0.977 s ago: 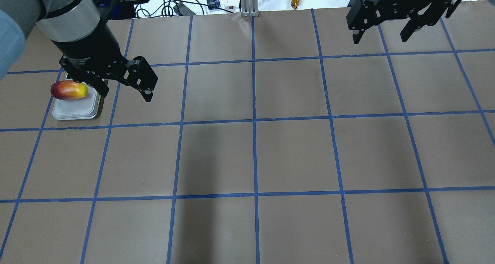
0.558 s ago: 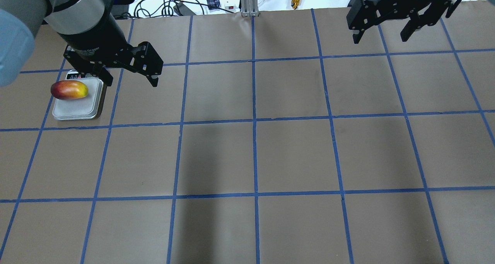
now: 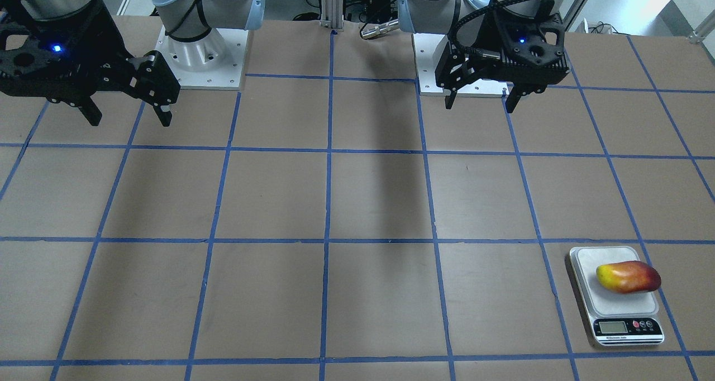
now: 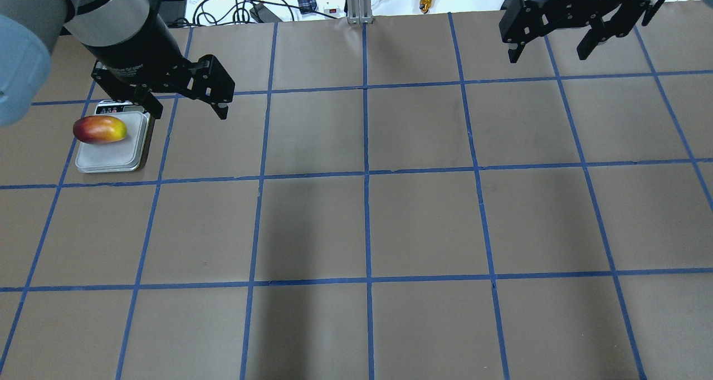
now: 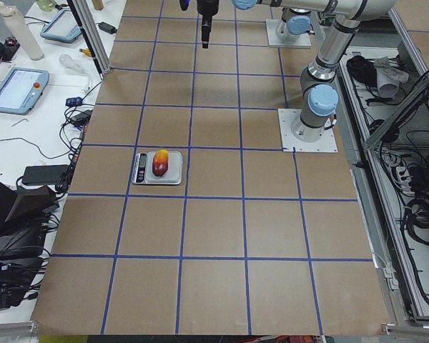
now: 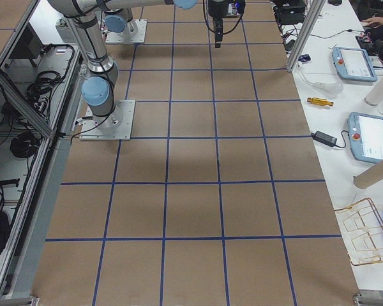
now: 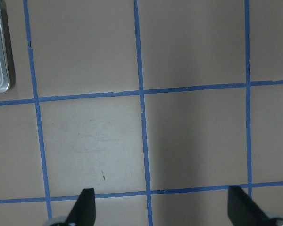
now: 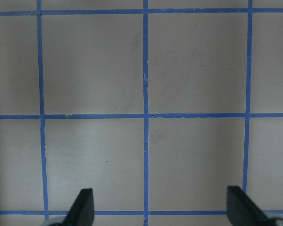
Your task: Weigh mango
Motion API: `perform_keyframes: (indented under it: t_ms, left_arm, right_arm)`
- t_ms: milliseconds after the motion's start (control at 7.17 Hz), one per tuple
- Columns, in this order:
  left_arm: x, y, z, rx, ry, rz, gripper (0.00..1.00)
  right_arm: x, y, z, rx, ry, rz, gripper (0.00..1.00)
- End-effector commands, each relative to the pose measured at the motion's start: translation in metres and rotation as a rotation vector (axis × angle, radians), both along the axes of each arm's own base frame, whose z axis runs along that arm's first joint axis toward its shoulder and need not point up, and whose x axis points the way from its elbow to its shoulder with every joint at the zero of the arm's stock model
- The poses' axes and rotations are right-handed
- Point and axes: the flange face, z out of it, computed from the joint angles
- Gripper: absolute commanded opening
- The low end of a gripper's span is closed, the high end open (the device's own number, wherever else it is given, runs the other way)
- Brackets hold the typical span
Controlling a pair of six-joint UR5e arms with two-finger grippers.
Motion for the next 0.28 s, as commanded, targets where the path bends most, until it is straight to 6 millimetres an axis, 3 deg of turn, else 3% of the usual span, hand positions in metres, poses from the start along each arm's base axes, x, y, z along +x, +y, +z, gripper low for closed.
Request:
perform_keyframes:
  t_ms: [0,140]
  left_arm:
    - [0.0027,0.0007,0.001,-0.001,-0.004,-0.001,1.0]
    - [0.0025,0.0007,0.0011,-0.001,-0.003,-0.001,1.0]
  right_arm:
    - [0.0002,0.0002,0.0002,-0.001,-0.001,0.0,1.0]
    - [0.0002,-0.0004,-0.0005,0.001,-0.002,0.0,1.0]
